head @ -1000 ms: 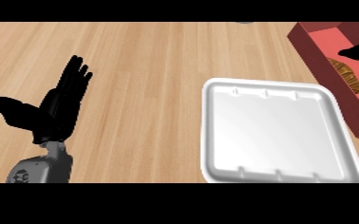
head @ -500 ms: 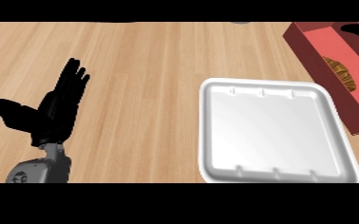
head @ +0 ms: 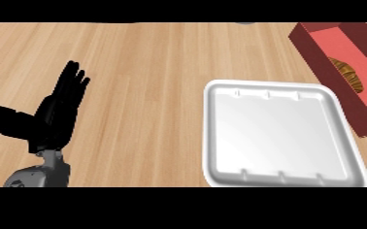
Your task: Pick the croissant from the tray and place it in the cardboard box
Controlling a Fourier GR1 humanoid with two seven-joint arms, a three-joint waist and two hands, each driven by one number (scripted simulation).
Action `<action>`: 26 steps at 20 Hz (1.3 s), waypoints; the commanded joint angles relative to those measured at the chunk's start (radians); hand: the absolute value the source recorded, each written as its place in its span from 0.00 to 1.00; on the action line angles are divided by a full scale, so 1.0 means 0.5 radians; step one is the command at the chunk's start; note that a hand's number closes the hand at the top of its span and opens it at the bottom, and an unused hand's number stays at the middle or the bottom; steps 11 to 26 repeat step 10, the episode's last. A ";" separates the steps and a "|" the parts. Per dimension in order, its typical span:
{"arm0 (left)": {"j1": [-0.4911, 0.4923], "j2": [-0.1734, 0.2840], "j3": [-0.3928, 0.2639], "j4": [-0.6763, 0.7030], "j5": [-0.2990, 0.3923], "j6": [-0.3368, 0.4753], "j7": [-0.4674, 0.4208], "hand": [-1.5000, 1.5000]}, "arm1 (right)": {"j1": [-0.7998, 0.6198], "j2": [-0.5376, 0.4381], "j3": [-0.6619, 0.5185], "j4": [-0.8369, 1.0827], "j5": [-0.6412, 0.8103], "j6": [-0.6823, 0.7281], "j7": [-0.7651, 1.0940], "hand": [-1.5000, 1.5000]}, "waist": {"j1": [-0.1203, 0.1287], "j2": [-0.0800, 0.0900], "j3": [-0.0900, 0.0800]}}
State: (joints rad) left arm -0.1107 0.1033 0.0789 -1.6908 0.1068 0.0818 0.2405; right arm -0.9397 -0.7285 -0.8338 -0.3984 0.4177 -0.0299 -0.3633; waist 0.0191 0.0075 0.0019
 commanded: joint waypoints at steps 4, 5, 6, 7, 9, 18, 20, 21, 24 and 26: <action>0.034 0.009 0.039 0.090 0.029 -0.045 -0.074 0.50 | 0.222 -0.097 -0.139 0.059 -0.240 0.084 -0.239 0.00 | -0.015 -0.004 -0.001; -0.066 0.006 0.011 -0.005 -0.005 0.017 0.040 0.50 | 0.205 -0.167 -0.143 0.135 -0.240 0.093 -0.246 0.00 | 0.002 0.003 0.001; 0.006 -0.012 0.001 0.020 -0.014 -0.006 -0.057 0.50 | 0.253 -0.190 -0.111 0.124 -0.240 0.138 -0.257 0.00 | -0.004 -0.001 0.000; 0.071 -0.037 -0.033 0.074 -0.041 -0.025 -0.138 0.50 | 0.245 -0.206 -0.136 0.143 -0.275 0.157 -0.306 0.00 | 0.001 0.002 0.000; -0.095 -0.026 0.001 0.065 -0.043 0.054 0.002 0.50 | 0.303 -0.234 -0.142 0.145 -0.316 0.180 -0.327 0.00 | -0.011 -0.001 0.000; 0.028 -0.055 -0.068 -0.061 -0.069 0.047 0.001 0.50 | 0.345 -0.294 -0.149 0.201 -0.320 0.263 -0.381 0.00 | 0.007 0.002 0.002; 0.028 -0.055 -0.068 -0.061 -0.069 0.047 0.001 0.50 | 0.345 -0.294 -0.149 0.201 -0.320 0.263 -0.381 0.00 | 0.007 0.002 0.002; 0.028 -0.055 -0.068 -0.061 -0.069 0.047 0.001 0.50 | 0.345 -0.294 -0.149 0.201 -0.320 0.263 -0.381 0.00 | 0.007 0.002 0.002; 0.028 -0.055 -0.068 -0.061 -0.069 0.047 0.001 0.50 | 0.345 -0.294 -0.149 0.201 -0.320 0.263 -0.381 0.00 | 0.007 0.002 0.002; 0.028 -0.055 -0.068 -0.061 -0.069 0.047 0.001 0.50 | 0.345 -0.294 -0.149 0.201 -0.320 0.263 -0.381 0.00 | 0.007 0.002 0.002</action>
